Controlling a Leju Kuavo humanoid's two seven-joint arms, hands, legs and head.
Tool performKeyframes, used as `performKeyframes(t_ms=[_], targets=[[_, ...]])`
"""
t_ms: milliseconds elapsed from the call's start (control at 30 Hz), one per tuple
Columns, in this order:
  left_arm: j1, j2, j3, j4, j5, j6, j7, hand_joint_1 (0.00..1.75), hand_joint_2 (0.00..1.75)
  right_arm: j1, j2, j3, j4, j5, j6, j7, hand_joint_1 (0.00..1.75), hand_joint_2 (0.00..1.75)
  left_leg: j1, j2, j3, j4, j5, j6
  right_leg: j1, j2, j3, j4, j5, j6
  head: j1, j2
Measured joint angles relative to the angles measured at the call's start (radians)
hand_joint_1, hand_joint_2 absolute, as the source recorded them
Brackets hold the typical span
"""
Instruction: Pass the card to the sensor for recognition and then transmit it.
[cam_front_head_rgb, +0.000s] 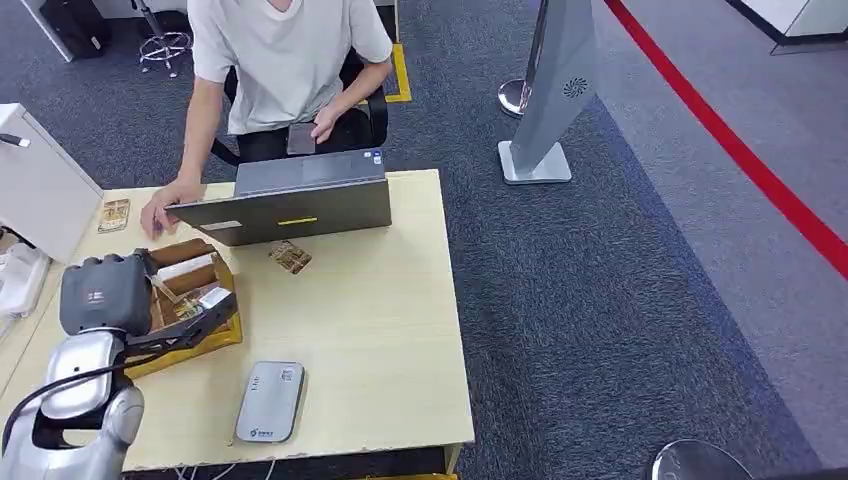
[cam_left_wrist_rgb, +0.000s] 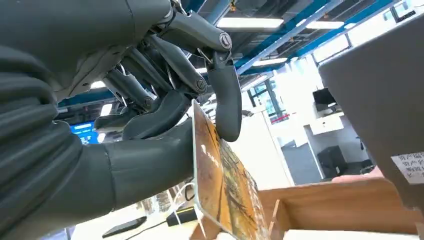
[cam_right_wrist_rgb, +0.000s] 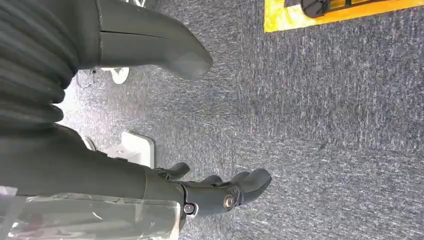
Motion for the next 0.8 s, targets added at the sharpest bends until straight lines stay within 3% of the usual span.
performKeyframes(t_ms=[433, 700, 800], targets=[[-0.049, 0.027, -0.008, 0.000, 0.013, -0.008, 0.015, 1.75, 1.75, -0.004, 0.000, -0.012, 0.009, 0.003, 0.000, 0.010, 0.00, 1.75, 0.000, 0.000, 0.000, 0.000, 0.000, 0.000, 0.000, 0.000, 0.000, 0.000, 0.000, 0.000, 0.000, 0.000], [-0.131, 0.092, -0.008, 0.017, -0.005, 0.003, 0.031, 1.75, 1.75, -0.007, 0.000, -0.013, 0.014, 0.021, 0.005, 0.011, 0.00, 1.75, 0.000, 0.000, 0.000, 0.000, 0.000, -0.001, 0.000, 0.000, 0.000, 0.000, 0.000, 0.000, 0.000, 0.000], [-0.156, 0.126, -0.005, 0.036, -0.013, 0.035, 0.034, 1.75, 1.75, -0.008, 0.000, -0.016, 0.018, 0.037, 0.006, 0.008, 0.00, 1.75, 0.000, 0.001, 0.000, 0.000, 0.000, -0.001, 0.000, 0.001, 0.000, 0.001, 0.000, 0.000, 0.000, 0.000]])
